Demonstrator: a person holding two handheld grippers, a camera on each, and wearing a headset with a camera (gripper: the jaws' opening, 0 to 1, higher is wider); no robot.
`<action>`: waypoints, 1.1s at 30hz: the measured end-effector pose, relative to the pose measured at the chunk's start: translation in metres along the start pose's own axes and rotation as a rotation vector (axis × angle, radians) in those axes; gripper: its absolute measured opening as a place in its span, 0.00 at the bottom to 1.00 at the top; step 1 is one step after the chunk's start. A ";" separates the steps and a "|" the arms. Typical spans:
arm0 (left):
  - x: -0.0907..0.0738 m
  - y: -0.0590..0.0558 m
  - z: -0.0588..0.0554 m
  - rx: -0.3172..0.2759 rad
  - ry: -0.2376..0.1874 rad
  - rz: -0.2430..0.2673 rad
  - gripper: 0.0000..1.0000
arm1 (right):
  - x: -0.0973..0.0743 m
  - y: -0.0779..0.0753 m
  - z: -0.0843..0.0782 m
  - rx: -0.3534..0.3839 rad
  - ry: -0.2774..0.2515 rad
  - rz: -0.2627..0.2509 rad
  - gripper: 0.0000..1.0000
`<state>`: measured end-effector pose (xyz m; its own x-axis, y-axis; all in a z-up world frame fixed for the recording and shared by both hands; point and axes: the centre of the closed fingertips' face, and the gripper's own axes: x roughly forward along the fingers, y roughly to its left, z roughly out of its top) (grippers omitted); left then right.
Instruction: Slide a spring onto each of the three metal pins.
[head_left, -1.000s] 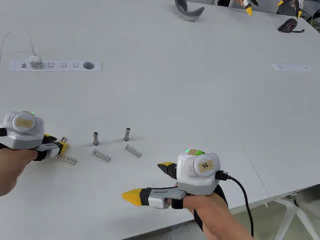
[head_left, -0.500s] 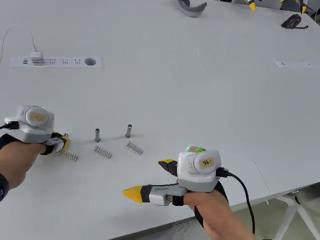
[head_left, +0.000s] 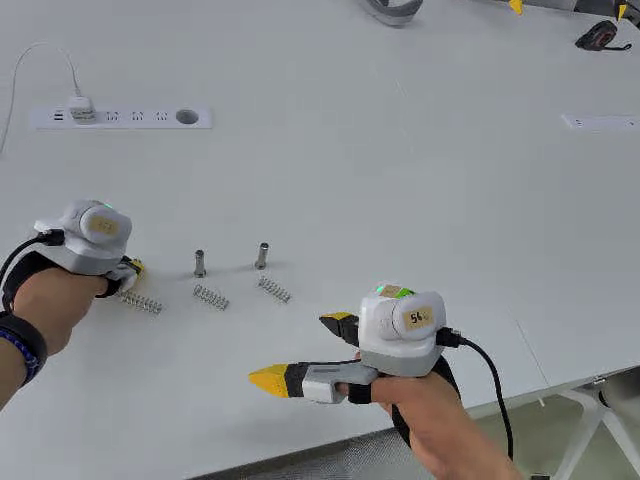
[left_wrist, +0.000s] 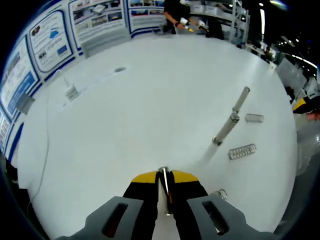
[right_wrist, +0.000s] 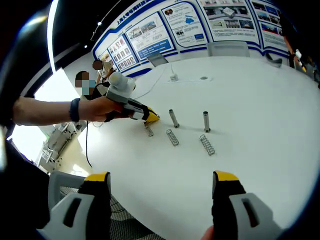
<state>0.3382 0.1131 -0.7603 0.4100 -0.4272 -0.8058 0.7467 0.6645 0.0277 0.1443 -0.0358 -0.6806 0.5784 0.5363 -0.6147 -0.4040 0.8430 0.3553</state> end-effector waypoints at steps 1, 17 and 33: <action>0.000 0.001 0.000 0.001 0.002 0.003 0.08 | 0.000 -0.001 0.000 -0.001 0.001 0.002 0.85; -0.011 0.003 0.005 -0.133 -0.028 0.025 0.07 | -0.011 -0.019 -0.001 -0.007 0.008 -0.005 0.84; -0.030 0.010 0.004 -0.218 -0.076 0.049 0.08 | -0.010 -0.014 0.000 -0.021 0.011 0.006 0.84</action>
<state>0.3352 0.1305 -0.7333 0.4875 -0.4302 -0.7598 0.5975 0.7989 -0.0690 0.1442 -0.0529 -0.6795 0.5686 0.5404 -0.6202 -0.4222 0.8388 0.3439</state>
